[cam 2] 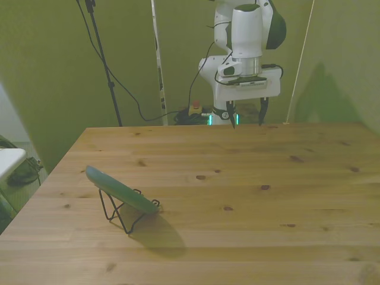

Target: Unload the plate

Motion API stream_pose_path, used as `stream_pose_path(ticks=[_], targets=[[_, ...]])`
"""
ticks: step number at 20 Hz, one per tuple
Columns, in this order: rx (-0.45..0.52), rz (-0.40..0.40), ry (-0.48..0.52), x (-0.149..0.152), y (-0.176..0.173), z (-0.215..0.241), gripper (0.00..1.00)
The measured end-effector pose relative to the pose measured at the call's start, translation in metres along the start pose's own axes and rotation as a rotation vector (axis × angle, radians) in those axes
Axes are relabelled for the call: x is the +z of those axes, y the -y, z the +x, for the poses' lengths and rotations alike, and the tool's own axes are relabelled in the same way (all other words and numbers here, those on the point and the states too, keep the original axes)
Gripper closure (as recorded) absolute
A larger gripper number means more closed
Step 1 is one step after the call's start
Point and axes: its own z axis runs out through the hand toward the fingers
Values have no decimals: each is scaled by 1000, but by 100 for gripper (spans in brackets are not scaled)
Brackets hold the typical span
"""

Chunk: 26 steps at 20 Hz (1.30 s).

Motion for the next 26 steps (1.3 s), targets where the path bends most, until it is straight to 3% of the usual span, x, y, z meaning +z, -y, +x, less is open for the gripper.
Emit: stream_pose_path(ticks=[3,14,21,26], targets=[[25,3,-9,-3,-4,7,0],[248,-39,-346,-103,-97,136,0],[345,-30,-402,-128,-119,232,0],[289,-16,-370,-127,-99,237,0]])
